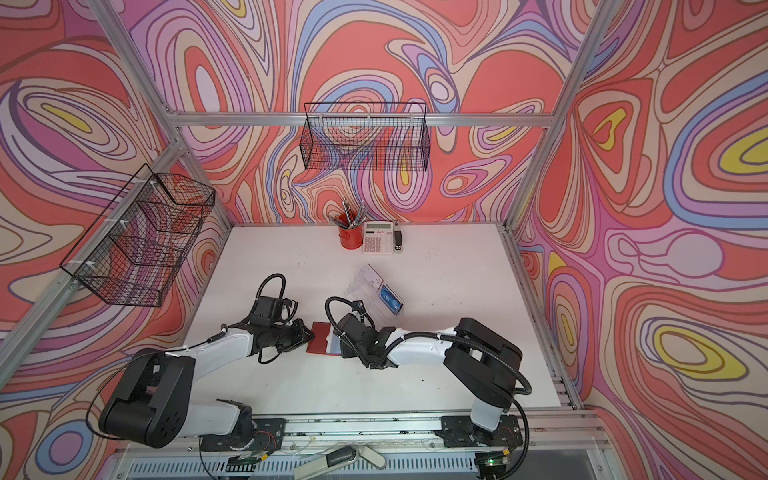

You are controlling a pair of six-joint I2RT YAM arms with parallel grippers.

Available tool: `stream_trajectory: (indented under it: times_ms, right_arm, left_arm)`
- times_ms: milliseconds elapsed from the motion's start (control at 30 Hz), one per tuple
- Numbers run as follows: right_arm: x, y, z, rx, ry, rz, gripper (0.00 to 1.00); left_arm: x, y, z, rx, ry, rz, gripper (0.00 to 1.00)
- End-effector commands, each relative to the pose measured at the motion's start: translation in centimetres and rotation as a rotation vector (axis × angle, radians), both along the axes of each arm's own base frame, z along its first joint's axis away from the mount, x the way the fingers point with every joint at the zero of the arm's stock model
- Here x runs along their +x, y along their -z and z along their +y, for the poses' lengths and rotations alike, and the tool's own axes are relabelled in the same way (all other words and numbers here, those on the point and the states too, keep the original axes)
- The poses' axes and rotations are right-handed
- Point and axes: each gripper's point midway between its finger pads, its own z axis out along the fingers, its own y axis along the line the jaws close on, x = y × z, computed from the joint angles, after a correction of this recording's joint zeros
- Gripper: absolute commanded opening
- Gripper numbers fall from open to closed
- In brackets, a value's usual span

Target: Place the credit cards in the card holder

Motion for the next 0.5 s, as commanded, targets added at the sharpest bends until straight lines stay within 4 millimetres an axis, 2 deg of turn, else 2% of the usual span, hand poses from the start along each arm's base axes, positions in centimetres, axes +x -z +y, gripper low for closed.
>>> stream_trajectory:
  times_ms: [0, 33, 467]
  right_arm:
    - [0.3, 0.0, 0.0, -0.023, 0.014, -0.013, 0.33]
    - [0.3, 1.1, -0.1, -0.047, 0.012, 0.002, 0.33]
    - [0.2, 2.2, 0.9, -0.053, -0.009, 0.028, 0.31]
  left_arm:
    - [-0.6, 0.3, 0.3, 0.01, -0.006, 0.025, 0.18]
    - [-0.6, 0.3, 0.3, 0.011, -0.006, 0.025, 0.18]
    - [-0.5, 0.2, 0.3, 0.011, -0.002, 0.018, 0.18]
